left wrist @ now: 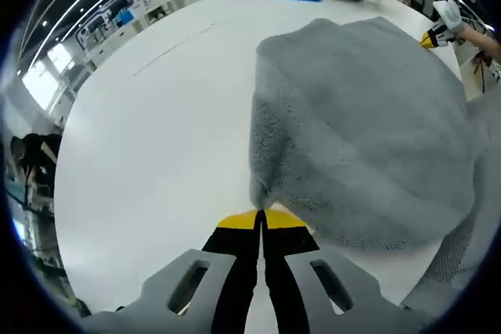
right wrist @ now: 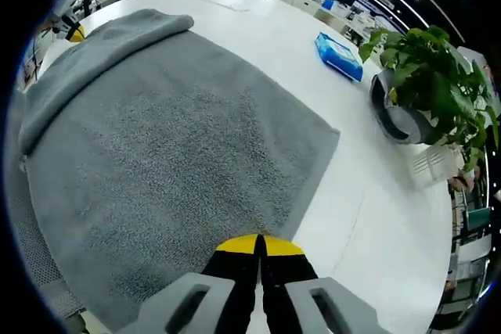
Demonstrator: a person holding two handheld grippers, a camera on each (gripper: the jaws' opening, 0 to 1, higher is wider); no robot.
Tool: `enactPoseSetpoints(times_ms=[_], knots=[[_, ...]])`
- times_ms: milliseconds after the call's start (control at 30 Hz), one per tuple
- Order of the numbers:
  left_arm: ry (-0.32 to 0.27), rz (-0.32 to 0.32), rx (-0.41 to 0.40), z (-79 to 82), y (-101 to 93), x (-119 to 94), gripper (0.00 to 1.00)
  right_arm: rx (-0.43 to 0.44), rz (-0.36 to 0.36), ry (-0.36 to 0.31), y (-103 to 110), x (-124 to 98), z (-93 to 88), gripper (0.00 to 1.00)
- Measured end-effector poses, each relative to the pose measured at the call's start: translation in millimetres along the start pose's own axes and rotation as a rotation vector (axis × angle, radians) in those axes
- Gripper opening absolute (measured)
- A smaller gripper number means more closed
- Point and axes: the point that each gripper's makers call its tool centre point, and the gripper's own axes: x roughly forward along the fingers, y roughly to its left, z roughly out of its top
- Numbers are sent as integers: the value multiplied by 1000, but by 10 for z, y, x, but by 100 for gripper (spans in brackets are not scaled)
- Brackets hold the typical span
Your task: Open the folded towel by lifting each exposed corner and separating the folded layers until the towel lies flat within the target outline without major curled edges
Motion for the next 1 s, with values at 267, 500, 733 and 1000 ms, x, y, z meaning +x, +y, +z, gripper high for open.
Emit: enactPoseSetpoints(times_ms=[267,500,733,1000], knots=[[17,25,-4,-91,135,-37,0,-14,-4,13,-140,9,-70,0],[32,45,-2,-162,242,-68,0,-28,-16,39,-277,21,-139,0],[36,62,-24,-239,354,-102,0,-53,-17,43,-377,31,-197,0],[51,85,-25,-315,481,-133,0,9,-10,41,-491,45,-251,0]])
